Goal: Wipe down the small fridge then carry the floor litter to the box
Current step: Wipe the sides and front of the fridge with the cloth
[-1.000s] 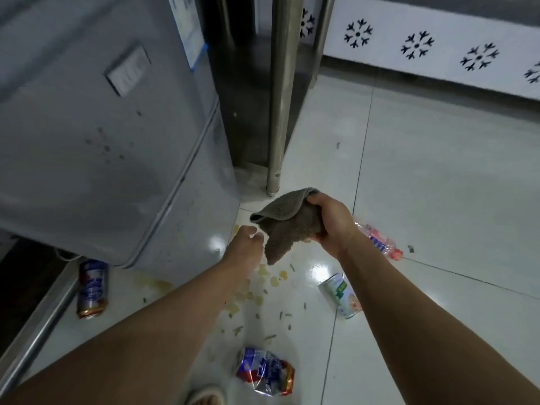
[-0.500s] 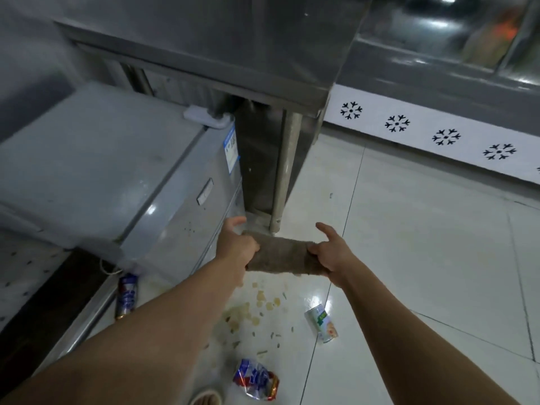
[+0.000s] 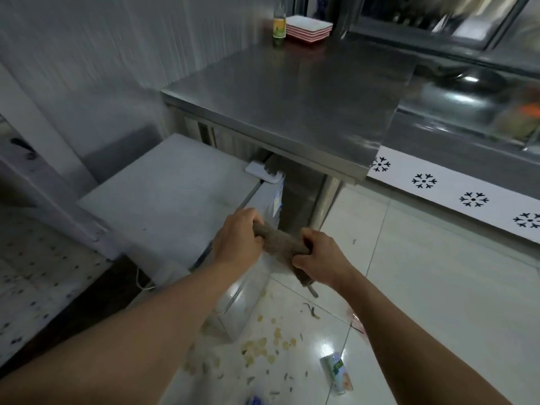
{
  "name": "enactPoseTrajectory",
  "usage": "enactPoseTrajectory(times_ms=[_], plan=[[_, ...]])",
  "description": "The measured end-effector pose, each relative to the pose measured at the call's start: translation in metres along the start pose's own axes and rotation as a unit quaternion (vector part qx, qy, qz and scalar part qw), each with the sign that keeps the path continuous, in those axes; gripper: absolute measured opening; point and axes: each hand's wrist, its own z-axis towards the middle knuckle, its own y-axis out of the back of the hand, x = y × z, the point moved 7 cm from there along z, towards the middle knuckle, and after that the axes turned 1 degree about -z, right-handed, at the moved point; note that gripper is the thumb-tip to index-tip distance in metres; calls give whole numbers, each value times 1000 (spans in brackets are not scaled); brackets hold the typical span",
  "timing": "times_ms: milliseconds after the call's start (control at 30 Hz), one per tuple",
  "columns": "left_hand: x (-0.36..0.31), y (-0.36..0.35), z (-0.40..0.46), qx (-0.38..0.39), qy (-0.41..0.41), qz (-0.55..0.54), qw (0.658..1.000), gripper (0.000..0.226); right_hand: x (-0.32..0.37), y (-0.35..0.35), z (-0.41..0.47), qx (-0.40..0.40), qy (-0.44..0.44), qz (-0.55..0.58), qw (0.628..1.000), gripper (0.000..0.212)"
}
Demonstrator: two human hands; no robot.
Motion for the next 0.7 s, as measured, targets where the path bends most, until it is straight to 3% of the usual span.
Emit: enactPoseTrajectory(times_ms=[67, 167, 267, 433, 500, 600, 700], plan=[[11, 13, 11, -3, 4, -22, 1000, 14, 16, -7, 9, -9, 5, 20, 1000, 23], [27, 24, 31, 4, -17, -40, 999, 22, 35, -16, 28, -21, 15, 41, 999, 57], [49, 32, 56, 17, -17, -47, 999, 45, 47, -8, 52, -115, -3, 57, 992, 53], [85, 36, 90, 67, -24, -36, 997, 52, 68, 7, 81, -279, 1, 71, 958, 48], [94, 32, 102, 93, -30, -25, 995, 53, 74, -4, 95, -252, 3, 16, 967, 46], [100, 24, 115, 128, -54, 6, 990, 54, 69, -44, 115, -121, -47, -73, 989, 27], [102, 14, 122, 162, -95, 41, 981, 57, 68, -55, 126, -155, -54, -97, 982, 31]])
